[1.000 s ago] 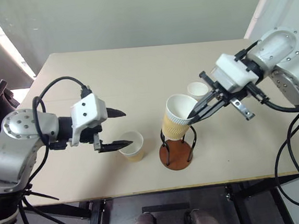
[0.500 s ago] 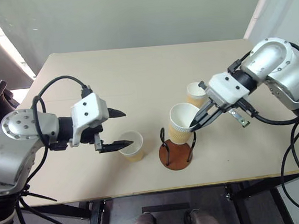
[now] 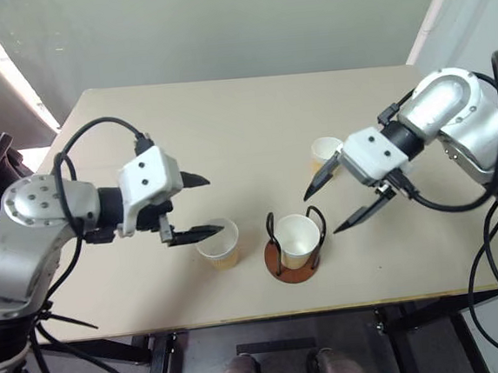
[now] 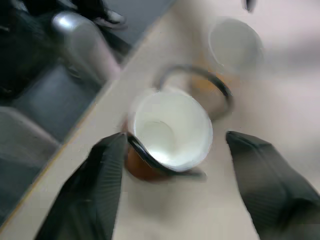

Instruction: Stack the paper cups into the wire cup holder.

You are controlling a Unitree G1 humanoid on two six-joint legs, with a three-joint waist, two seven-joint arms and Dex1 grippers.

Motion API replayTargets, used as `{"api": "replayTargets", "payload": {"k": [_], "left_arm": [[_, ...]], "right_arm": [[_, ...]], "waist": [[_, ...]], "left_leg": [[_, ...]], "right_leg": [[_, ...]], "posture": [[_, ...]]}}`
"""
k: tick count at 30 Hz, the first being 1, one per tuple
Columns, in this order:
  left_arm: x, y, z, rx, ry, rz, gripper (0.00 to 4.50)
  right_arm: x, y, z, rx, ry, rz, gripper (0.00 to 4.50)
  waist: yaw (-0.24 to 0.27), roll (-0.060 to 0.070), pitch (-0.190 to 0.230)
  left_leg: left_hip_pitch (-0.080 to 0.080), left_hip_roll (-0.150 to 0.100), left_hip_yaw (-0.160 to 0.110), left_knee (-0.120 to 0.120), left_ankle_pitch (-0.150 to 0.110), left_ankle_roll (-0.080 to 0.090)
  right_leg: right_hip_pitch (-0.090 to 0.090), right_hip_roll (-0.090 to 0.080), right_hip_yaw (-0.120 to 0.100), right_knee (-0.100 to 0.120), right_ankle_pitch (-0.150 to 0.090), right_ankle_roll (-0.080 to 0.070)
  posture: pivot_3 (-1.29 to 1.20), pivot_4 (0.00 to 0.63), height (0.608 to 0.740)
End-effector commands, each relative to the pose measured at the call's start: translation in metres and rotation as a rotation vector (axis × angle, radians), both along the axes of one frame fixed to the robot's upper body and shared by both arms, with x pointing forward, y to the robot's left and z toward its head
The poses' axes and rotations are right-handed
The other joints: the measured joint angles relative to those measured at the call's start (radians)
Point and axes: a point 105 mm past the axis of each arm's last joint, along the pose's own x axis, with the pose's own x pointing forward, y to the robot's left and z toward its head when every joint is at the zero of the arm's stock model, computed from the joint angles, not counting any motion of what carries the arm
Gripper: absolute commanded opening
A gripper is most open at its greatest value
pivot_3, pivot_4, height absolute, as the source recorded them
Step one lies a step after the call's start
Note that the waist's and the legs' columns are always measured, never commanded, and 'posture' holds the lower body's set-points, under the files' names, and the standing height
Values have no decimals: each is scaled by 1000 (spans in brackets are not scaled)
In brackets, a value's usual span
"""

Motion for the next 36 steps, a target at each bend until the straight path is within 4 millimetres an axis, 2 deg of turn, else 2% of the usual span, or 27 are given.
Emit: {"api": "replayTargets", "payload": {"k": [1, 4, 7, 13, 17, 23, 28, 32, 36], "left_arm": [[25, -7, 9, -8, -115, 85, 4500], [41, -13, 8, -10, -158, 130, 4500], [58, -15, 7, -24, -206, 200, 4500], [57, -11, 0, -38, -192, 212, 4500], [52, -6, -3, -21, -182, 216, 4500], [44, 3, -5, -12, -172, 241, 4500], [38, 7, -6, -2, -169, 256, 4500], [33, 9, -9, 29, -167, 254, 4500], [29, 8, -7, 18, -162, 243, 4500]], "right_arm": [[47, -19, 21, 60, -159, -227, 3188], [79, -40, 11, 28, -222, -382, 3188], [98, -56, -3, -38, -284, -468, 3188], [121, -59, -24, -84, -352, -562, 3188], [129, -60, -27, -84, -390, -602, 3188], [125, -54, -44, -131, -328, -554, 3188], [124, -52, -51, -159, -322, -531, 1545], [122, -50, -49, -158, -337, -501, 92], [113, -51, -36, -143, -321, -434, 38]], "waist": [[1, 0, 0], [1, 0, 0], [4, 0, 0], [-1, 0, 0], [2, 0, 0], [5, 0, 0], [7, 0, 0], [6, 0, 0], [7, 0, 0]], "left_leg": [[0, 0, 0, 0, 1, 0], [0, 0, 0, 0, 3, 0], [-1, 0, 0, -1, 3, 0], [-1, 1, 1, -3, 1, -3], [-2, 3, 2, -7, 1, -5], [-5, 3, 2, -5, 1, -5], [-5, 3, 2, -4, 1, -5], [-5, 3, 3, -4, 1, -5], [-5, 3, 3, -4, 1, -6]], "right_leg": [[-1, 0, 0, 0, 1, -1], [-1, 0, 0, 0, 4, -3], [-1, 0, 0, -1, 8, 4], [-5, 1, 0, -1, 9, 5], [-7, 1, 0, -3, 9, 5], [-7, 1, -1, -5, 9, 5], [-7, 1, -1, -5, 9, 5], [-7, 1, -1, -4, 9, 5], [-7, 1, -1, -3, 9, 5]], "posture": [[0, 150, 740], [0, 150, 740], [0, 150, 740], [0, 150, 740], [0, 150, 740], [0, 150, 740], [0, 150, 740], [0, 150, 740], [0, 150, 740]]}}
